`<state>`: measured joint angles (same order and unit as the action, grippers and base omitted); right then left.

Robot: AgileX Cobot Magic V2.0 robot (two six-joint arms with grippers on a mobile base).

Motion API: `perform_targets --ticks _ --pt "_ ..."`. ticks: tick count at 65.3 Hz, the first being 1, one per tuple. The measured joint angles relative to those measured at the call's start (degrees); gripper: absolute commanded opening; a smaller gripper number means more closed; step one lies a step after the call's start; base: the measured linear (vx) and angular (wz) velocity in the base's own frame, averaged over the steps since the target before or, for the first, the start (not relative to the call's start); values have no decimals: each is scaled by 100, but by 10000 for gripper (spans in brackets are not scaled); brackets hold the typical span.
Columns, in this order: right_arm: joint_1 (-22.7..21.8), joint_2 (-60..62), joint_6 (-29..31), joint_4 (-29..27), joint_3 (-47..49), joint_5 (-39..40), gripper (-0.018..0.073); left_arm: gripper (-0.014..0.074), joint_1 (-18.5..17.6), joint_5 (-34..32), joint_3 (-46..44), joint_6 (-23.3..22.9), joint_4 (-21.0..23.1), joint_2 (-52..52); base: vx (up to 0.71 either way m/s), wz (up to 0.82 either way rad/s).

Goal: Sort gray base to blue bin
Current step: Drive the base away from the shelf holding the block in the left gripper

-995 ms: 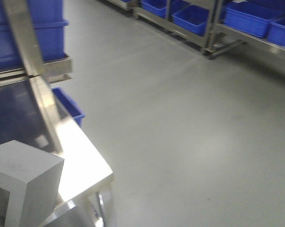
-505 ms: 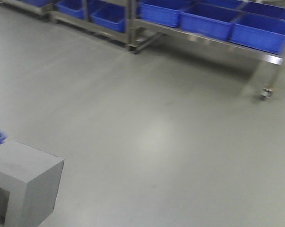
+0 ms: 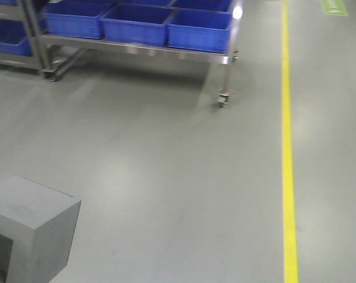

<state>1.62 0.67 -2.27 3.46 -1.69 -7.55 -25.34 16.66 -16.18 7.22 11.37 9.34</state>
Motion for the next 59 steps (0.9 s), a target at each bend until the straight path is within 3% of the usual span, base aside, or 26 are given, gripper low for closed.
perform_targets --ticks 23,59 --pt "0 0 0 0 0 0 -9 -6 0 11 0 0 0 0 25 -44" --pt "0 0 0 0 0 0 -9 -6 0 11 0 0 0 0 32 -17"
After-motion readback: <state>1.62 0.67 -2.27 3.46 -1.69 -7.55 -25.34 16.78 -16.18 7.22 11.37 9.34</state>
